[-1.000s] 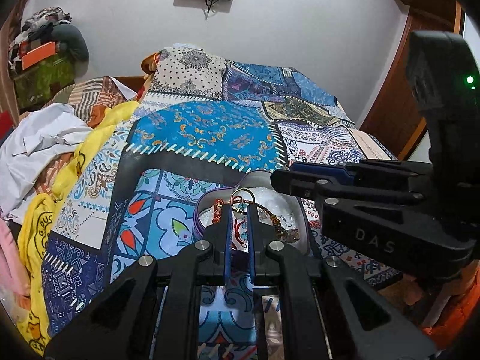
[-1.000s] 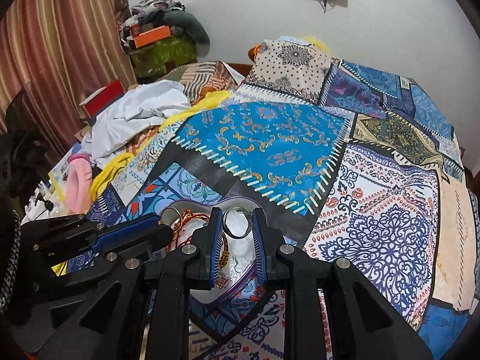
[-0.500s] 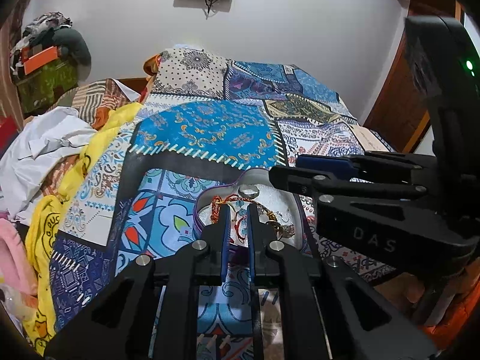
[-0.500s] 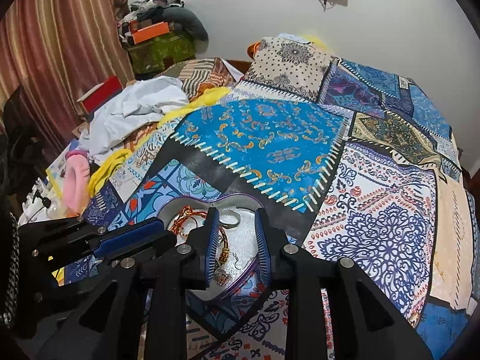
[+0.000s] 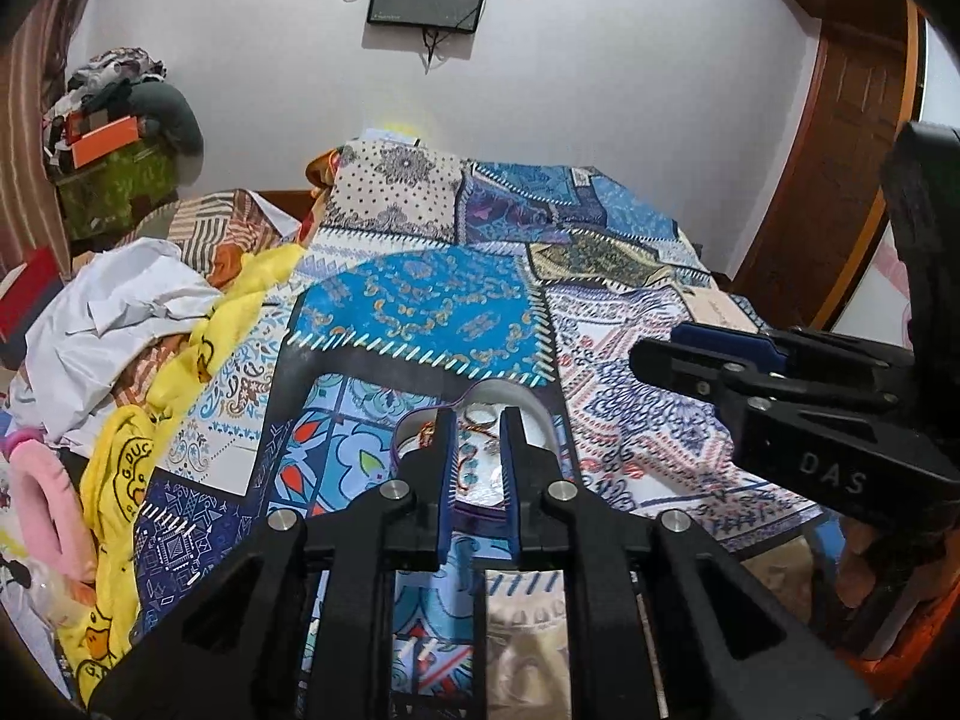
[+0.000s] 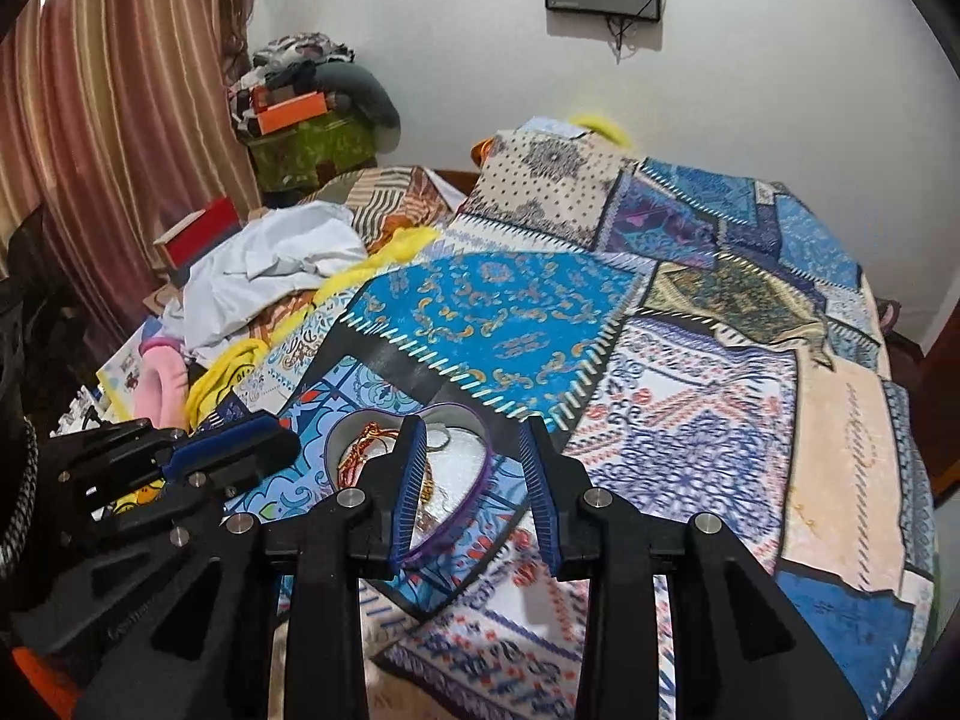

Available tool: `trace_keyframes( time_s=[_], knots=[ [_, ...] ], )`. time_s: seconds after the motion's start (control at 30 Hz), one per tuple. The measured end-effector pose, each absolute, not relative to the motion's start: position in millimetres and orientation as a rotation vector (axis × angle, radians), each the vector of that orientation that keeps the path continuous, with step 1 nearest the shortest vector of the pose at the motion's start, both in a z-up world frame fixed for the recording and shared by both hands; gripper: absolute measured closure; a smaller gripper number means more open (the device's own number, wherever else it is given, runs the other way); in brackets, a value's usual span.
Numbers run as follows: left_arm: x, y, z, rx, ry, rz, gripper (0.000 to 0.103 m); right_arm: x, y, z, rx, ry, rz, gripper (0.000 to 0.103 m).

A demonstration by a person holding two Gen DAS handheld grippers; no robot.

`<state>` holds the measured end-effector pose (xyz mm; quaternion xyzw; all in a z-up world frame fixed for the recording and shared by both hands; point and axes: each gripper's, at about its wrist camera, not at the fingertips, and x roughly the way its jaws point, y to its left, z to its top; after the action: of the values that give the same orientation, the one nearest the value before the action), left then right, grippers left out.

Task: Organize jewelry
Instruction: 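Move the left gripper to a gold ring while the right gripper approaches another ring, then close the left gripper on its ring while the right gripper grasps and lifts its ring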

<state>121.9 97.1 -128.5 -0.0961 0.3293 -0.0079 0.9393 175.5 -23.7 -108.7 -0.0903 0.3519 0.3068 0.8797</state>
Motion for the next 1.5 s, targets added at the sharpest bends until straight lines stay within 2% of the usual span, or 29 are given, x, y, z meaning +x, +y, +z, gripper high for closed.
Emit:
trace_keyframes(
  time_s=[0.17,0.37,0.97,1.5],
  knots=[
    [114.2,82.5,-112.2,-0.176,0.638,-0.027,0.09,167.4,-44.4,-100.4,-0.166,0.714,0.609,0.073],
    [116.7,64.1,-106.4,-0.173,0.64,-0.042,0.082,160.4,-78.6,-95.0,-0.124,0.7,0.563,0.073],
    [168.5,-13.4,-146.0,-0.134,0.795,-0.163,0.082,179.4,-172.1,-132.0,-0.024,0.793,0.438,0.072],
    [193.4,-35.5,-179.9,-0.113,0.875,-0.22,0.082,201.7,-160.8,-167.1,-0.039,0.873,0.525,0.072]
  ],
)
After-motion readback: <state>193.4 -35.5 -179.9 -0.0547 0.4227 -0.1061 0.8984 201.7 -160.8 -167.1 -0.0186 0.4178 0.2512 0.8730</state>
